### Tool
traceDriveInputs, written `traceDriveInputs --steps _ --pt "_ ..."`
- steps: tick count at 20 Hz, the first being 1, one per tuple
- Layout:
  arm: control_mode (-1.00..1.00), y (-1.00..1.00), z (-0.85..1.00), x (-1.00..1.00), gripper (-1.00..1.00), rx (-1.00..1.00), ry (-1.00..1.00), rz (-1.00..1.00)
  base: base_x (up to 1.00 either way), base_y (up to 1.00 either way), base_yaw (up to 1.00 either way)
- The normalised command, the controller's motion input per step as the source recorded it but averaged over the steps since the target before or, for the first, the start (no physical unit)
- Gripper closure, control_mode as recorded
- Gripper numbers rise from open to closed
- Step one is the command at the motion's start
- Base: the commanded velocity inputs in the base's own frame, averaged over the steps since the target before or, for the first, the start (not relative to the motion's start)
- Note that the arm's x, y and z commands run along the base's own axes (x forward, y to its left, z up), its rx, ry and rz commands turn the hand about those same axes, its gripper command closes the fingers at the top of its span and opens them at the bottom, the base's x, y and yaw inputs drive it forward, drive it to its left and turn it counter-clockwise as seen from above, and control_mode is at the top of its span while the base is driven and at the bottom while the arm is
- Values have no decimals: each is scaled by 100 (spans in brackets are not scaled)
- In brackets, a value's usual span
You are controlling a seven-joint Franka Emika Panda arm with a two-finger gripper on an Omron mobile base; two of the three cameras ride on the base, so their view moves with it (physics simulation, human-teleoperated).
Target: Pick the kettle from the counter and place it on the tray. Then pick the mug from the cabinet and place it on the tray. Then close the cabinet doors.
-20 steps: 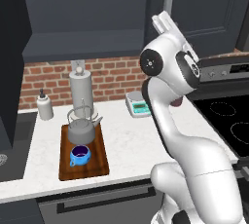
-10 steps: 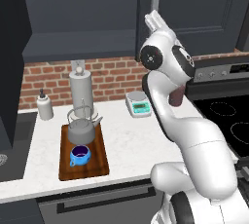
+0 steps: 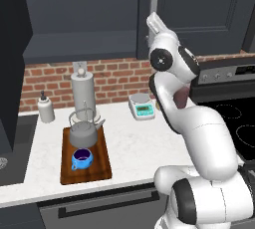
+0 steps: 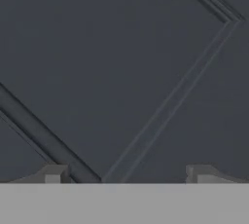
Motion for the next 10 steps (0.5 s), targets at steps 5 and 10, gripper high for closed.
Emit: traceDriveInputs --steps 5,10 --pt "-100 0 -13 42 -100 0 0 8 0 0 0" --pt "-100 0 -31 30 -100 0 0 6 0 0 0"
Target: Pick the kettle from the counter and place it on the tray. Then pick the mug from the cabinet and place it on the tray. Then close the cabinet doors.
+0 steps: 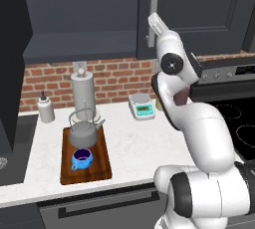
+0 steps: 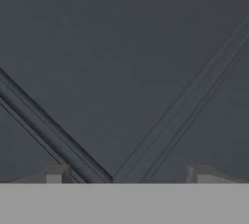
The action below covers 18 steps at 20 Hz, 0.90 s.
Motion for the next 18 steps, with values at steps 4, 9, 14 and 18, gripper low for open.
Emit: traceDriveInputs --steps 4,9,14,18 --pt "-100 0 -6 14 -100 0 0 5 0 0 0" --pt "-100 -5 3 -3 -100 0 0 1 0 0 0" --pt "-100 -3 0 -26 -100 0 1 0 0 0 0" --pt "-100 -4 5 -39 -100 0 0 0 0 0 0"
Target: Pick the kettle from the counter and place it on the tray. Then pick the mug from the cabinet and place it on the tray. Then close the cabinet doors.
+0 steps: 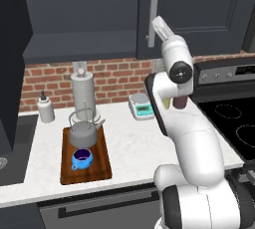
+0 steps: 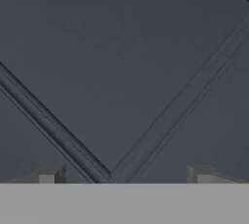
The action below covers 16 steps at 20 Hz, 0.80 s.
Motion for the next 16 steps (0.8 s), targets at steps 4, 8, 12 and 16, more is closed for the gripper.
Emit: traceDriveInputs --steps 4,8,12,16 --pt "-100 -13 13 -48 -100 0 1 0 0 0 0" --pt "-100 -19 16 -49 -100 0 6 0 0 0 0" --pt "-100 -27 16 -47 -100 0 7 0 0 0 0" --pt "-100 -22 10 -61 -100 0 7 0 0 0 0"
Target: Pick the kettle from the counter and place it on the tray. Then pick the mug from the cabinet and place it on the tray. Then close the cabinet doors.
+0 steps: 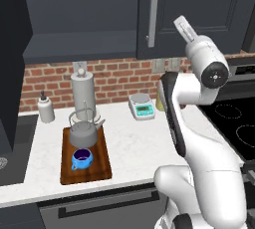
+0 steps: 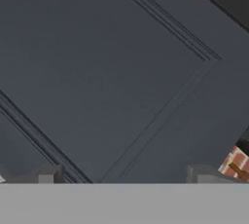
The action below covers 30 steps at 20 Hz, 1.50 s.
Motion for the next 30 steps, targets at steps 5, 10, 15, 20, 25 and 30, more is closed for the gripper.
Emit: traceDriveInputs --steps 5,10,15,20,25,30 --pt "-100 -1 6 -87 -100 0 2 -7 0 0 0" --pt "-100 3 8 -80 -100 -6 11 -6 0 0 0" --pt "-100 7 9 -62 -100 -19 19 0 0 0 0" --pt "-100 26 0 -47 -100 -29 23 0 0 0 0" --pt "-100 22 0 -49 -100 -26 10 0 0 0 0" --pt "-100 14 0 -58 -100 -23 0 0 0 0 0"
